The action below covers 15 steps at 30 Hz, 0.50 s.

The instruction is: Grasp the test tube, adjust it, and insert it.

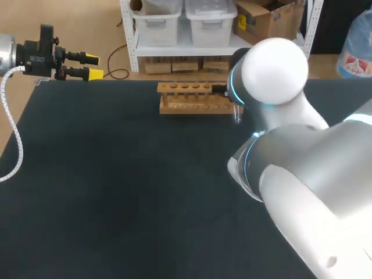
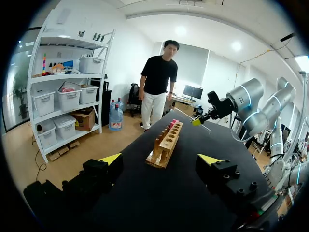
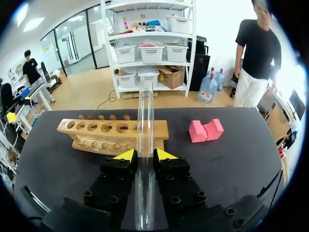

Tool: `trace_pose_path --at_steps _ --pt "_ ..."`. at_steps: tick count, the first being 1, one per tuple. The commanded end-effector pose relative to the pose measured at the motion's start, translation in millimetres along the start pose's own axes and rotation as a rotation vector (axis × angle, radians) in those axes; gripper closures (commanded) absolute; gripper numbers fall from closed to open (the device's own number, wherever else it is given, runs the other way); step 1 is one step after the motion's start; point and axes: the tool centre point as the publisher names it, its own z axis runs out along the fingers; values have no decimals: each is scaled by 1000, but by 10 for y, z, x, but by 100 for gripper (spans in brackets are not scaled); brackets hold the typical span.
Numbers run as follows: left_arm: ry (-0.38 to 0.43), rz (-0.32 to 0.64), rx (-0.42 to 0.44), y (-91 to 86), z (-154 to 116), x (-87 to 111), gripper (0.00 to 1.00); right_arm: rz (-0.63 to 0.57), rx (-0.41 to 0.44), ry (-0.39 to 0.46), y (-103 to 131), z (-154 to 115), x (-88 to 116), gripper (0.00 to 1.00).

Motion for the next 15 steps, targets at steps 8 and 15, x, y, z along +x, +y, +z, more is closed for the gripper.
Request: trace_pose_path --at_steps 8,15 --pt "-3 3 1 5 0 10 0 -18 -40 31 143 237 -35 100" --pt "-3 3 1 5 0 10 0 -22 -54 46 181 336 -16 100"
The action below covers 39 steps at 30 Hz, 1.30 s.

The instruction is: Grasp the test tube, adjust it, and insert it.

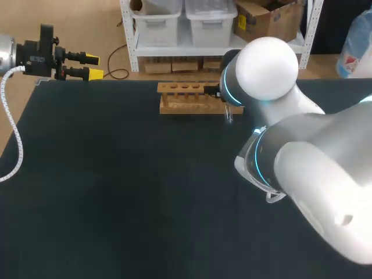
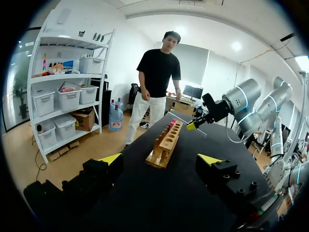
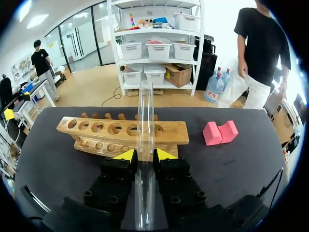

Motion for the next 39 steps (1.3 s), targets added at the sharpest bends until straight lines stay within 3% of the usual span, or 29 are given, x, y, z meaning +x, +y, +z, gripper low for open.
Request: trace_pose_path --at_steps 1,20,39 --pt "-3 3 1 5 0 10 0 0 -15 23 6 83 -38 100" --pt "-3 3 1 5 0 10 0 -4 -39 65 28 264 -13 100" --pt "-3 3 1 5 0 10 0 62 -69 78 127 42 91 100"
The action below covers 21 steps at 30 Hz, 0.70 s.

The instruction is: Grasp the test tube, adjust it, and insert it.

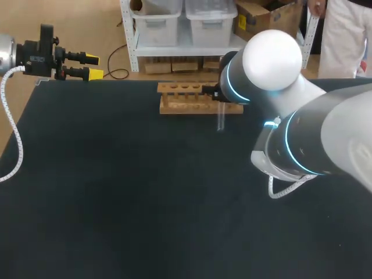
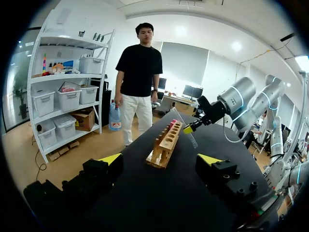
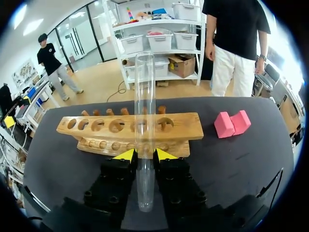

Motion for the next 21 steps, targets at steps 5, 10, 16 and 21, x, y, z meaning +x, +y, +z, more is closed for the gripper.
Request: trace_pose_path --at_steps 5,10,16,21 --pt "-3 3 1 5 0 10 0 -5 -24 43 49 -101 54 100" --pt "-3 3 1 5 0 10 0 -17 -39 95 61 -84 79 100" --pt "-3 3 1 5 0 10 0 -31 -46 131 54 -47 98 100" --pt "-3 3 1 5 0 10 0 -34 -55 153 60 -7 124 100"
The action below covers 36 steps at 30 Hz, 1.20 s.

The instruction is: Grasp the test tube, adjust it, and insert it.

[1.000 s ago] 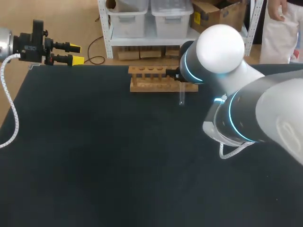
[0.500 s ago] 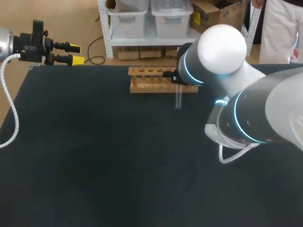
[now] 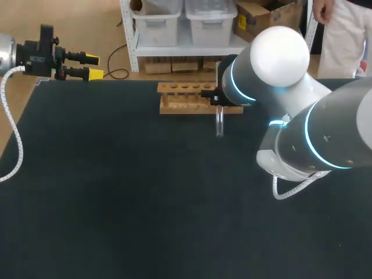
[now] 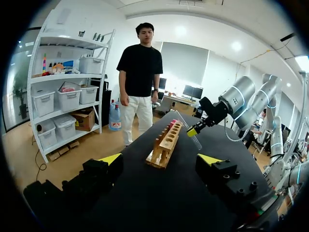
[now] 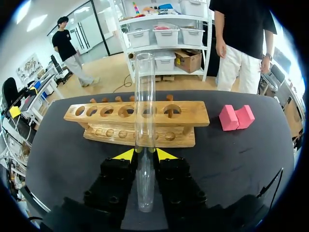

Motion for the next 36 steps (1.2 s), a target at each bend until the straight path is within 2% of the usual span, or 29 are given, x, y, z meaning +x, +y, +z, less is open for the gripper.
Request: trace_pose_path --at_steps 1,14,20,25,29,36 --pt "-3 3 1 5 0 10 0 -2 -12 99 2 51 -36 100" --pt "-3 3 1 5 0 10 0 -1 -6 118 -6 87 -5 100" --pt "-3 3 1 5 0 10 0 17 2 63 11 -93 -31 100" --pt "-3 3 1 5 0 10 0 17 17 -27 18 -369 -116 100" --pt "-3 3 1 5 0 10 0 11 47 -150 -25 -541 -231 100" --pt "-3 3 1 5 0 10 0 -15 60 -337 -147 -625 -459 100"
